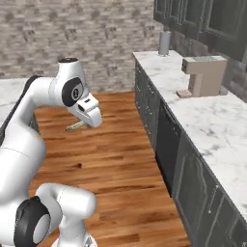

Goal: Retrieve the fish from the fridge and place it on the cutting board.

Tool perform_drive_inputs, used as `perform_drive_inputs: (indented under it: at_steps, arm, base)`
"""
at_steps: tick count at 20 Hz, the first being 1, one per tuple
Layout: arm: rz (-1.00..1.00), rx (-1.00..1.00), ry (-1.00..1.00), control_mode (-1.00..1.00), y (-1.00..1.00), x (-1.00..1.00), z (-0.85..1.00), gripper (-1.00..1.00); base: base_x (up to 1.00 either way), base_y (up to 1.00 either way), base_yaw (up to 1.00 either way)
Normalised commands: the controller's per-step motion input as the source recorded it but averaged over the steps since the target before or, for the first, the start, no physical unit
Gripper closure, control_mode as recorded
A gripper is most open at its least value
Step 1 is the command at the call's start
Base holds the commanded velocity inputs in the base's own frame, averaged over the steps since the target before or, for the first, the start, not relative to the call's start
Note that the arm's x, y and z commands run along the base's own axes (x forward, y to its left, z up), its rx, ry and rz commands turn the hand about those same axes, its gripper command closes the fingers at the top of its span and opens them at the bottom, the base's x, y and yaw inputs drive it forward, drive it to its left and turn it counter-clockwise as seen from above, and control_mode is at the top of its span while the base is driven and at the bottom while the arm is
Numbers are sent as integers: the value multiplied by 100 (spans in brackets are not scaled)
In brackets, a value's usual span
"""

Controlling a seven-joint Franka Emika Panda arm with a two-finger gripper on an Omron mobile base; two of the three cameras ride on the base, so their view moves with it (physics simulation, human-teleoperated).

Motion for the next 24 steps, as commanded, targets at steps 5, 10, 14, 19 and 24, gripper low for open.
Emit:
perform_drive_inputs:
  at_steps: [5,10,14,19,24]
  arm:
    - [0,0,0,100,0,0,0,100]
    - [0,0,0,100,0,0,0,100]
    - [0,0,0,100,0,0,0,100]
    - [0,0,0,100,0,0,0,100]
    - [0,0,0,100,0,0,0,100]
  base:
    - [0,0,-71]
    - [-1,0,-70]
    - [-1,-1,-70]
    - [-4,-18,-67]
    - [0,-25,-63]
